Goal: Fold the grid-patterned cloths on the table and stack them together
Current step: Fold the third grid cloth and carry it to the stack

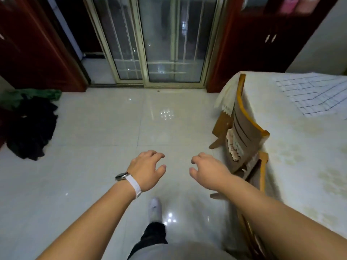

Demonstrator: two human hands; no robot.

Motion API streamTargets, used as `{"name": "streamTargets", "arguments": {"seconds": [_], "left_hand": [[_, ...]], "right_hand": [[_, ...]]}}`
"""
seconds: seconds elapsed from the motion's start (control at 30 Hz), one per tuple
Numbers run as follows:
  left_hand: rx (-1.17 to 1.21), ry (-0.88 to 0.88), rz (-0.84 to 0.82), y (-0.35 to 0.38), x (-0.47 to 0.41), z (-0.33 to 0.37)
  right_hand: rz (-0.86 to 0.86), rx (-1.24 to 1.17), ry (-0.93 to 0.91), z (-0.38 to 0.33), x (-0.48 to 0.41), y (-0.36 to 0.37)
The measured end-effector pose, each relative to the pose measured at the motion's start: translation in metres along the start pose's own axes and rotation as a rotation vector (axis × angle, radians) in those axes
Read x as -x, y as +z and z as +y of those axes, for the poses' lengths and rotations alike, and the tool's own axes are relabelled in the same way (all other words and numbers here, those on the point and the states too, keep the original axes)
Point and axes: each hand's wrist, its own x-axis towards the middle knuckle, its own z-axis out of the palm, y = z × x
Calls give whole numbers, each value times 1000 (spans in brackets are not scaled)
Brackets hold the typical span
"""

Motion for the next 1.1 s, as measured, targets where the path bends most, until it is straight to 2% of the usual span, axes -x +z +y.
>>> {"name": "streamTargets", "arguments": {"seconds": [0.2,0.53,0.73,0.93,1.1], "left_hand": [[-14,107,-43,-42,-100,-52],[-127,299,32,-107,-224,-87],[-143,333,17,-116,-289,-89],[-197,356,-62,-118,-367,-85],[-256,350,-114,-132,-457,-68]], "right_hand": [[-12,24,83,-20,-89,-41],[177,38,195,-32,-187,-107],[218,12,238,-11,-236,-128],[118,-41,261,33,-303,-133],[101,-92,270,85,-374,-155]]}}
